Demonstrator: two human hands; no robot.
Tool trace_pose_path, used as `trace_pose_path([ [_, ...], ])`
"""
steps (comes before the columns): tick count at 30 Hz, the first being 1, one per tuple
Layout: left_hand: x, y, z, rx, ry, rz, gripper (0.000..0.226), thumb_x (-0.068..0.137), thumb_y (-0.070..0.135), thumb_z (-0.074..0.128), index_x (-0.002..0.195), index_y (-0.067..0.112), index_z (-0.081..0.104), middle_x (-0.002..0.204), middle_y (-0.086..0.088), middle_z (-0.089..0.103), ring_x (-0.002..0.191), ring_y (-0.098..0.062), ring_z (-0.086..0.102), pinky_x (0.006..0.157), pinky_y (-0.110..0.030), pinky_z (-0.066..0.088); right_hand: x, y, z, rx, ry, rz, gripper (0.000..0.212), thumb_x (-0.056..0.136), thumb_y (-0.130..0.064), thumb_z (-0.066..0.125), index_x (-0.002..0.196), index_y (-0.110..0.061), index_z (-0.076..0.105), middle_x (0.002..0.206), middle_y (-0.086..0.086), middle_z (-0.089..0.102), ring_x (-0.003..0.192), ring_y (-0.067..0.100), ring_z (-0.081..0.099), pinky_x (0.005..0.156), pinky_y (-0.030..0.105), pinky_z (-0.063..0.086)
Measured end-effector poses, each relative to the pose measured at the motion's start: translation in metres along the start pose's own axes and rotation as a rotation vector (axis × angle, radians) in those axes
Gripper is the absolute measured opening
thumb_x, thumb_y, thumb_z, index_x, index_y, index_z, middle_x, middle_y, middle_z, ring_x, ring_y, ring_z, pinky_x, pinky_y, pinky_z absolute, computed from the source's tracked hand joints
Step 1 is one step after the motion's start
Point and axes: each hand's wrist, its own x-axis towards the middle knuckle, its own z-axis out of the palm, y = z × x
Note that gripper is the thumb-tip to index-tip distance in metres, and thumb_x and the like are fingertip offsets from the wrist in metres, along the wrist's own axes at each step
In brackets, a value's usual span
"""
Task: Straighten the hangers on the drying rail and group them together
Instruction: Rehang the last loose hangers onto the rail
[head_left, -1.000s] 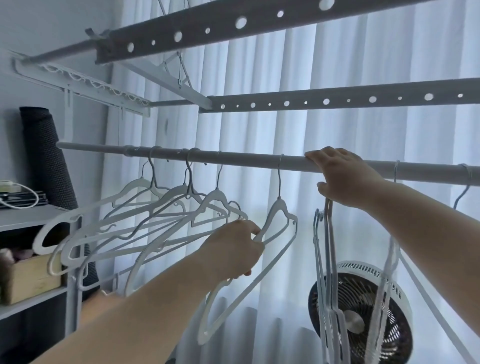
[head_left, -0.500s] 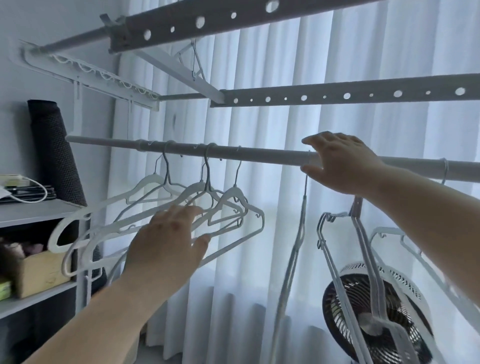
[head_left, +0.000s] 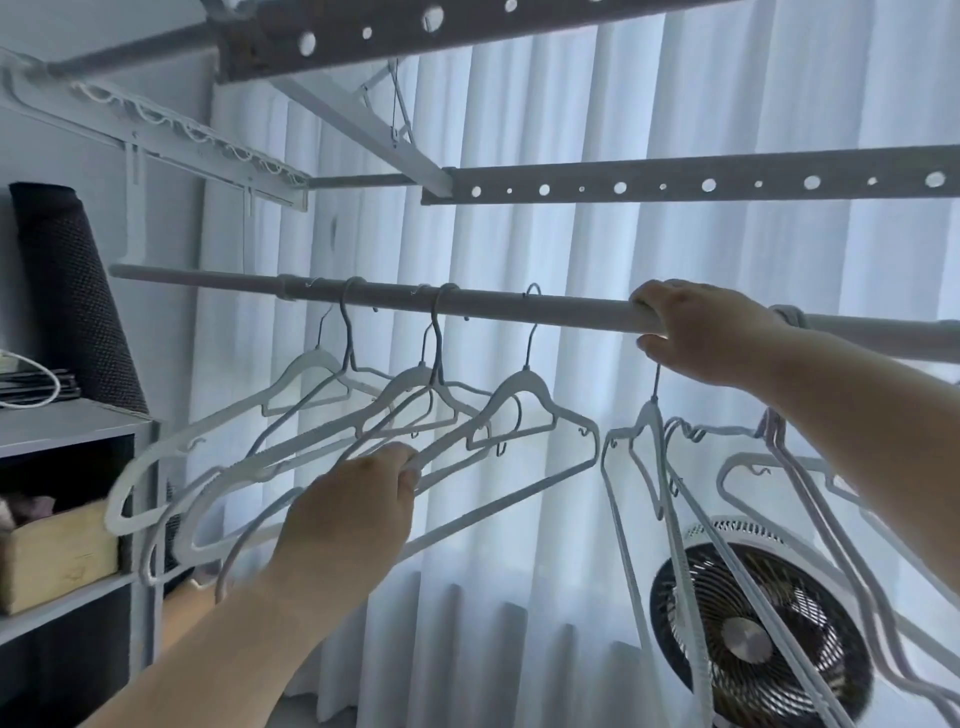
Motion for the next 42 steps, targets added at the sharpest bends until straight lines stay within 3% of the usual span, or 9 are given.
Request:
trace_pose_path([
  [6,0.02,0.008,0.016,0.052,-0.01,0.054,0.019,0.094,0.023,0.033,0.084,0.021,0.048,0.086,-0.009,0.066,0.089,-0.031,0.059,0.073,-0.033,0.043,-0.003,0.0,0.002,-0.018,0.025,-0.007,0.037,0.09,-0.021,0.046,0.125,-0.012,0.041,0.121,0.011,0.052,0.112,0.029,0.048,0.077,0.031,0.033],
  [11,0.021,0.0,0.036,0.2,-0.091,0.032,0.027,0.095,0.025,0.029,0.107,0.019,0.052,0.098,-0.005,0.065,0.091,-0.027,0.057,0.071,-0.03,0.038,-0.005,-0.002,0.004,-0.038,0.024,-0.028,0.039,0.09,-0.022,0.048,0.126,-0.01,0.04,0.121,0.012,0.052,0.112,0.03,0.048,0.088,0.034,0.036],
  [20,-0.019,-0.026,0.012,0.022,-0.135,-0.041,0.022,0.092,0.026,0.039,0.08,0.023,0.056,0.053,0.006,0.055,0.057,-0.011,0.054,0.058,-0.026,0.04,-0.016,-0.003,-0.001,0.047,0.053,-0.113,0.06,0.088,-0.028,0.052,0.14,-0.015,0.024,0.145,0.008,0.033,0.136,0.024,0.024,0.112,0.033,0.016],
  [24,-0.051,-0.039,-0.011,0.012,-0.067,-0.072,0.021,0.092,0.028,0.042,0.076,0.034,0.054,0.051,0.006,0.057,0.052,-0.001,0.054,0.049,-0.019,0.036,-0.028,-0.022,-0.011,0.098,0.1,-0.246,0.057,0.088,-0.028,0.052,0.138,-0.015,0.03,0.144,0.007,0.036,0.134,0.024,0.029,0.108,0.034,0.024],
  [28,-0.091,-0.056,-0.037,0.027,0.002,-0.073,0.02,0.092,0.026,0.044,0.105,0.03,0.059,0.05,0.007,0.054,0.046,0.013,0.051,0.038,-0.011,0.034,-0.05,-0.051,-0.013,0.111,-0.005,-0.374,0.055,0.088,-0.03,0.052,0.138,-0.019,0.032,0.145,0.003,0.036,0.132,0.023,0.034,0.104,0.033,0.03],
  [31,-0.12,-0.069,-0.062,0.065,0.021,-0.065,0.022,0.091,0.022,0.048,0.107,0.028,0.061,0.05,0.008,0.055,0.053,0.021,0.05,0.049,-0.005,0.041,-0.07,-0.072,-0.015,0.153,-0.09,-0.423,0.058,0.089,-0.03,0.051,0.141,-0.023,0.026,0.147,-0.002,0.033,0.133,0.02,0.034,0.102,0.031,0.033],
  [36,-0.165,-0.083,-0.094,0.093,0.023,-0.016,0.022,0.088,0.019,0.053,0.105,0.025,0.065,0.047,0.014,0.053,0.052,0.017,0.052,0.041,-0.013,0.03,-0.094,-0.113,-0.028,0.219,-0.208,-0.452,0.044,0.091,-0.03,0.048,0.134,-0.022,0.039,0.139,0.0,0.046,0.12,0.022,0.049,0.095,0.031,0.04],
  [39,-0.192,-0.097,-0.12,0.039,-0.011,-0.003,0.02,0.088,0.024,0.054,0.09,0.043,0.059,0.043,0.02,0.056,0.055,0.012,0.055,0.046,-0.017,0.038,-0.106,-0.142,-0.041,0.298,-0.24,-0.487,0.025,0.09,-0.031,0.049,0.104,-0.016,0.064,0.108,0.001,0.067,0.084,0.014,0.057,0.073,0.022,0.043],
  [42,-0.22,-0.114,-0.146,0.019,-0.015,-0.081,0.03,0.086,0.023,0.055,0.071,0.048,0.049,0.055,0.026,0.061,0.062,0.001,0.06,0.048,-0.011,0.039,-0.119,-0.171,-0.052,0.435,-0.328,-0.508,0.02,0.087,-0.025,0.056,0.076,-0.014,0.068,0.08,0.002,0.071,0.063,0.005,0.054,0.06,0.02,0.041],
])
